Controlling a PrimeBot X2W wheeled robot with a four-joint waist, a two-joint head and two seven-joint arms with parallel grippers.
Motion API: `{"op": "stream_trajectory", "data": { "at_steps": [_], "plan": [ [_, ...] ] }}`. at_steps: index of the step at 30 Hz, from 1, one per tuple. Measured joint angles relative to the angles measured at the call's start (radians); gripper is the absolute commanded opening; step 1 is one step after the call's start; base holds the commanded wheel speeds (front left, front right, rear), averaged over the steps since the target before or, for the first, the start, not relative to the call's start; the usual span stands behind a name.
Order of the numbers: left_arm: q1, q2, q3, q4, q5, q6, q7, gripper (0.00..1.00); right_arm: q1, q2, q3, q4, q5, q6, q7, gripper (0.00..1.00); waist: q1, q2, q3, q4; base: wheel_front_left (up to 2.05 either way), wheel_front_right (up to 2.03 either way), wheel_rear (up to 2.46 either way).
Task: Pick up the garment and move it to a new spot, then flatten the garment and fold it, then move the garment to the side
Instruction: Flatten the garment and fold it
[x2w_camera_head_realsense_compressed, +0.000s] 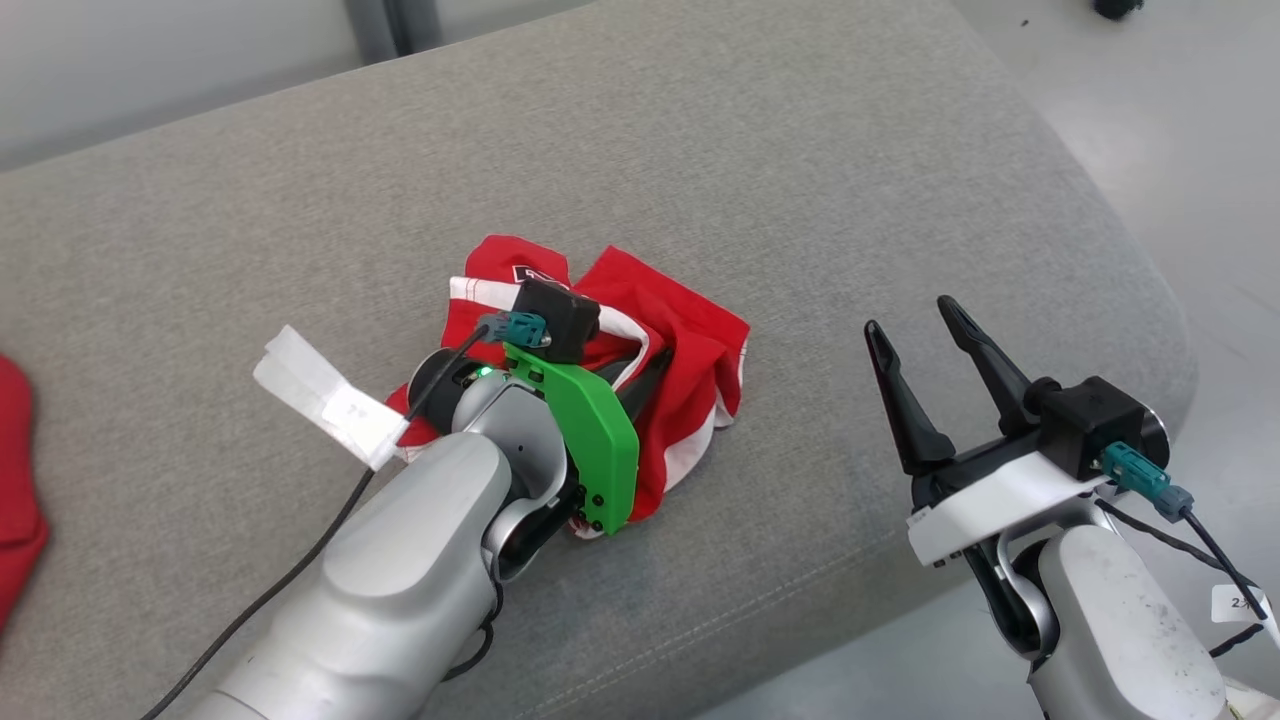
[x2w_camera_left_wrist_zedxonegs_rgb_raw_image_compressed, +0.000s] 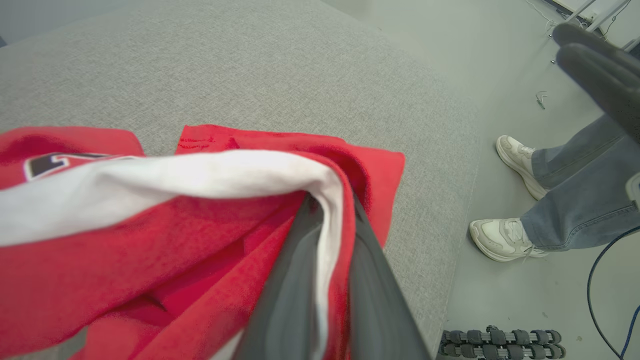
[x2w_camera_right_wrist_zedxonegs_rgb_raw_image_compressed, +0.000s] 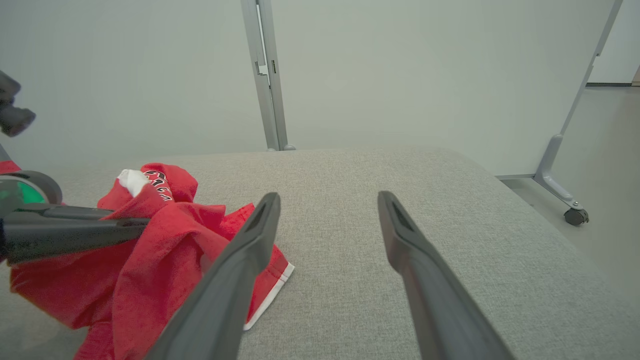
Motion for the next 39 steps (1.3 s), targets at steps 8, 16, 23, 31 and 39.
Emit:
{"op": "stream_trajectory", "data": {
  "at_steps": [8, 16, 23, 31, 39],
  "plan": [
    [-0.043, -0.002, -0.052, 0.029, 0.045, 0.004, 0.015, 0.12, 0.0, 0.015, 0.02, 0.01, 0.027, 0.0, 0.0, 1.0, 0.0, 0.0, 0.008, -0.093, 0.0, 0.0, 0.0],
    [-0.065, -0.002, -0.1, 0.087, 0.064, 0.014, 0.009, 1.0, -0.002, 0.024, -0.003, 0.015, 0.037, 0.0, 0.0, 1.0, 0.0, 0.0, 0.031, -0.191, 0.0, 0.0, 0.0],
    [-0.064, -0.001, -0.145, 0.079, 0.039, 0.013, 0.001, 1.0, -0.001, 0.023, -0.039, 0.016, 0.036, 0.0, 0.0, 1.0, 0.0, 0.0, 0.047, -0.191, 0.0, 0.0, 0.0],
    [-0.086, -0.001, -0.188, 0.052, 0.037, 0.013, -0.012, 1.0, -0.002, 0.0, -0.062, 0.016, 0.027, 0.0, 0.0, 1.0, 0.0, 0.0, 0.029, -0.126, 0.0, 0.0, 0.0],
    [-0.102, -0.002, -0.212, 0.052, 0.046, 0.026, -0.01, 1.0, 0.0, -0.035, -0.084, 0.015, 0.019, 0.0, 0.0, 1.0, 0.0, 0.0, 0.005, -0.033, 0.0, 0.0, 0.0]
  ]
}}
